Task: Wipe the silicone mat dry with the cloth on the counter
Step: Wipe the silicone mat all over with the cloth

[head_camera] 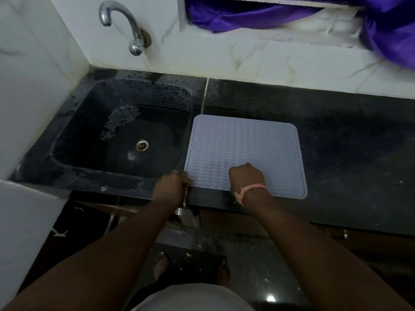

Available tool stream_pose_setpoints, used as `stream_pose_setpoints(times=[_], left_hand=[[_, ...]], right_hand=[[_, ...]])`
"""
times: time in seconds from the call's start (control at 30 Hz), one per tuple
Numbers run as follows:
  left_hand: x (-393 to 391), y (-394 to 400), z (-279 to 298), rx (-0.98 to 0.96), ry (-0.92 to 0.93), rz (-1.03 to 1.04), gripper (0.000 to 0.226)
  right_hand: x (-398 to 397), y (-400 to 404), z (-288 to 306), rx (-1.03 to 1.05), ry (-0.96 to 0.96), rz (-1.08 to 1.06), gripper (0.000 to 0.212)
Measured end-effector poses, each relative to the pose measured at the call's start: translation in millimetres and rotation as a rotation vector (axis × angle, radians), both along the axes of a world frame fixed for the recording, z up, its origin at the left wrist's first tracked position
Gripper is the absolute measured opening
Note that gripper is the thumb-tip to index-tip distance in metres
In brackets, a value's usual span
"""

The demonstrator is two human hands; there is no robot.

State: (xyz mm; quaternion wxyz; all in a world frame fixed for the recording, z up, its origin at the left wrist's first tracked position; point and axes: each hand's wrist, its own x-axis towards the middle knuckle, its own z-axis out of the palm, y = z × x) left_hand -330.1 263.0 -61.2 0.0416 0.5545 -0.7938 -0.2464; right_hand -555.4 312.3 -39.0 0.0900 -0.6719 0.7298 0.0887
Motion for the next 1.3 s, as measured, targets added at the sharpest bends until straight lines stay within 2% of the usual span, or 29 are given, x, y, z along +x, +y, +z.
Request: stream_pose_setpoints(times=[0.1, 0.2, 0.33, 0.43, 0.53, 0.7, 0.83, 0.93, 1.03, 1.1, 1.2, 1.3], left_hand=[[6.3, 0.4, -0.9, 0.016, 0.034, -0.027, 0.028], [11.1, 2.5, -2.8, 0.02, 0.049, -0.034, 0.033], [19.0, -3.1, -3.6, -0.016, -0.015, -0.059, 0.04], [24.1, -4.8, -6.7, -0.022, -0.026, -0.068, 0.036], [28.1, -2.2, -13.9, -0.067, -0.07, -0.063, 0.034], [41.2, -9.4, -19.2, 0.02, -0.099, -0.106, 0.048], [41.5, -10.3, -19.7, 0.03, -0.096, -0.126, 0.044], [44.3, -13.7, -21.2, 0.026, -0.111, -0.176, 0.049], [44.2, -15.2, -15.9, 0.048, -0.138, -0.195, 0.053], [37.5, -12.7, -7.2, 0.031, -0.145, -0.153, 0.047], [17.4, -3.4, 8.5, -0.054, -0.241, -0.1, 0.035], [-6.4, 8.0, 9.4, -0.13, -0.233, -0.139, 0.035]], right_hand=[[14.5, -9.5, -0.7, -0.001, -0.021, 0.016, 0.013], [26.9, -16.7, -3.2, -0.006, -0.032, 0.032, 0.033], [47.1, -26.6, -2.3, 0.005, -0.027, 0.055, 0.027], [64.5, -34.9, 0.5, 0.015, -0.032, 0.066, 0.009], [82.9, -43.2, 2.1, 0.03, -0.033, 0.084, 0.007], [114.8, -59.2, -0.5, 0.026, -0.031, 0.117, 0.016], [129.7, -66.7, -1.8, 0.006, -0.095, 0.107, 0.012], [120.3, -69.8, -0.7, 0.032, -0.299, -0.011, 0.008], [88.7, -66.1, 4.5, 0.006, -0.676, -0.305, 0.011], [56.6, -54.8, 9.3, -0.044, -0.833, -0.432, 0.011], [2.0, -30.4, 15.0, -0.099, -0.898, -0.568, 0.01], [-52.0, -2.5, 18.7, -0.101, -0.802, -0.635, 0.014]])
